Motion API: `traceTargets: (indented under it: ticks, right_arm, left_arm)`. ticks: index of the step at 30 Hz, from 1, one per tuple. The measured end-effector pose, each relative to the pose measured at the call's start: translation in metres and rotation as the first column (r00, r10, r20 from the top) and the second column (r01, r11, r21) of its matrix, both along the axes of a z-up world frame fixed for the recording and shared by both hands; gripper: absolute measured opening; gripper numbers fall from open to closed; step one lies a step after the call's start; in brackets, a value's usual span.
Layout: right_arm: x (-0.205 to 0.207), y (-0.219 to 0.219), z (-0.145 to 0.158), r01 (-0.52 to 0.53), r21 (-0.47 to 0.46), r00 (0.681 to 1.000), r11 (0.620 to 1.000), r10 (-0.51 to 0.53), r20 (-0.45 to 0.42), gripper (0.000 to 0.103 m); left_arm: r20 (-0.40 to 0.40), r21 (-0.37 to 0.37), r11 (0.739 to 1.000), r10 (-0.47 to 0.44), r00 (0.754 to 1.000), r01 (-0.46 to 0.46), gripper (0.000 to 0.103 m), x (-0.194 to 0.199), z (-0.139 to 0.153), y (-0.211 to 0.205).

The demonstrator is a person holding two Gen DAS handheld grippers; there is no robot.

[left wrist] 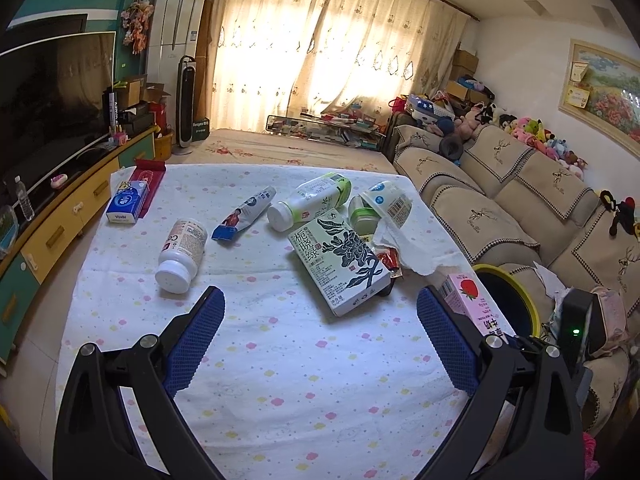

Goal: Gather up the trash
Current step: 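Grasp the pink strawberry milk carton with the right tool, then carry the milk carton over the bin and open the right tool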

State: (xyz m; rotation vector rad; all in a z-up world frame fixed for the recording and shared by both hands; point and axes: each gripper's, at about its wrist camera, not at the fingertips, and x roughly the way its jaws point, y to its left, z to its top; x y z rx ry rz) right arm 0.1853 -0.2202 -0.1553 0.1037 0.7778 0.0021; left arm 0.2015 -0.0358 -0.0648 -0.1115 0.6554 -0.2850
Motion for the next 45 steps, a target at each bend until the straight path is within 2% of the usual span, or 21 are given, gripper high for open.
traceTargets:
  ticks: [4, 7, 10, 16, 21, 26, 35, 40, 45]
  right_arm:
    - [-0.012, -0.003, 0.018, -0.039, 0.022, 0.998, 0.999, 0.038, 0.046, 0.047]
    - [-0.02, -0.011, 0.03, -0.066, 0.073, 0.996, 0.995, 0.062, 0.064, 0.047]
    - [-0.028, -0.019, 0.042, -0.065, 0.09, 0.994, 0.994, 0.056, 0.096, 0.047]
    - [-0.033, -0.058, 0.056, 0.049, 0.068, 0.988, 0.996, -0.059, 0.144, 0.047]
    - [-0.022, -0.11, 0.042, 0.203, 0.046, 0.972, 0.978, -0.207, 0.108, 0.047]
    - [0.0, -0.157, 0.017, 0.313, 0.014, 0.948, 0.95, -0.314, 0.047, 0.047]
    - [0.034, -0.193, -0.02, 0.366, -0.004, 0.93, 0.931, -0.366, -0.039, 0.047]
    - [0.037, -0.197, -0.027, 0.375, 0.006, 0.926, 0.927, -0.374, -0.051, 0.052]
    - [0.036, -0.196, -0.029, 0.366, 0.004, 0.929, 0.931, -0.365, -0.053, 0.053]
  left_arm:
    - [-0.008, -0.001, 1.0, -0.003, 1.0, 0.003, 0.095, 0.002, -0.003, -0.002]
    - [-0.01, 0.003, 1.0, -0.008, 1.0, 0.008, 0.095, 0.002, -0.004, -0.005]
    - [-0.01, 0.006, 1.0, -0.012, 1.0, 0.012, 0.095, 0.001, -0.004, -0.008]
    - [-0.012, 0.011, 1.0, -0.02, 1.0, 0.02, 0.095, 0.002, -0.005, -0.013]
    - [-0.026, 0.029, 0.999, -0.031, 0.999, 0.032, 0.095, 0.006, -0.008, -0.022]
    - [-0.047, 0.048, 0.998, -0.037, 0.998, 0.039, 0.095, 0.014, -0.014, -0.034]
    - [-0.084, 0.075, 0.997, -0.024, 0.996, 0.031, 0.095, 0.029, -0.024, -0.043]
    - [-0.106, 0.069, 0.997, -0.007, 0.994, 0.014, 0.095, 0.037, -0.029, -0.036]
    - [-0.123, 0.082, 0.996, -0.026, 0.992, 0.036, 0.095, 0.044, -0.037, -0.045]
